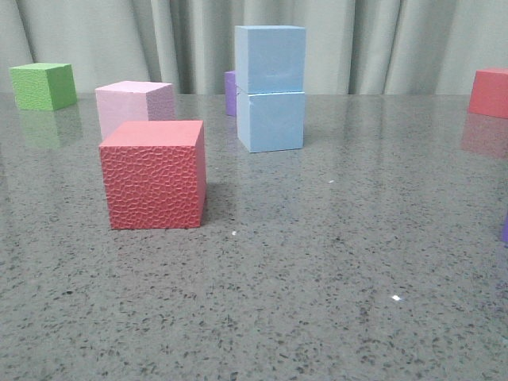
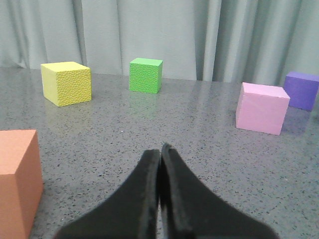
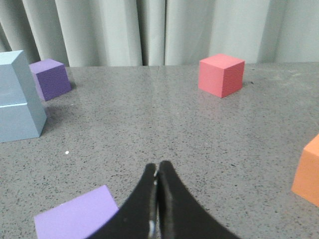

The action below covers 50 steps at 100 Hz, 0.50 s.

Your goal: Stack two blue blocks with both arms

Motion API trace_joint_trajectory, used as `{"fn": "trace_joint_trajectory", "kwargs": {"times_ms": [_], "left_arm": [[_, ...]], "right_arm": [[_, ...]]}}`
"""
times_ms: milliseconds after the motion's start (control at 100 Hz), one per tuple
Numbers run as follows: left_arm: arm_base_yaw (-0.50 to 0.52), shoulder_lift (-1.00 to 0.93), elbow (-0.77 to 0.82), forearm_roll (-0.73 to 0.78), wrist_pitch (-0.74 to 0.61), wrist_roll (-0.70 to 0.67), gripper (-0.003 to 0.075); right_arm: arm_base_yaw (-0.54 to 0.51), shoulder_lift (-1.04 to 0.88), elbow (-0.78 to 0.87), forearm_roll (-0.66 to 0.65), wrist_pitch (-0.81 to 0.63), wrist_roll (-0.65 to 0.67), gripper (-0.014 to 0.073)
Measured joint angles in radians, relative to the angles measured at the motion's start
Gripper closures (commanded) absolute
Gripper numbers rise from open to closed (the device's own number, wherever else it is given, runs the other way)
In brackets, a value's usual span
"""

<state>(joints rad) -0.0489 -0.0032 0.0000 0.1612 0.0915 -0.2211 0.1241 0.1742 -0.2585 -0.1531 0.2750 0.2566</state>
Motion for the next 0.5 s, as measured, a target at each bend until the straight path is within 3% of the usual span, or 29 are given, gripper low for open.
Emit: {"fn": "trace_joint_trajectory", "kwargs": {"times_ms": [190, 500], "left_arm": [[0.000, 0.000, 0.000, 0.000, 0.000, 0.000, 0.0739], [0.000, 0.000, 0.000, 0.000, 0.000, 0.000, 0.0739]], "right_arm": [[0.000, -0.091, 0.143, 0.000, -0.136, 0.000, 0.0716], [0.000, -0.183, 0.225, 0.025, -0.156, -0.028, 0.0716]]}}
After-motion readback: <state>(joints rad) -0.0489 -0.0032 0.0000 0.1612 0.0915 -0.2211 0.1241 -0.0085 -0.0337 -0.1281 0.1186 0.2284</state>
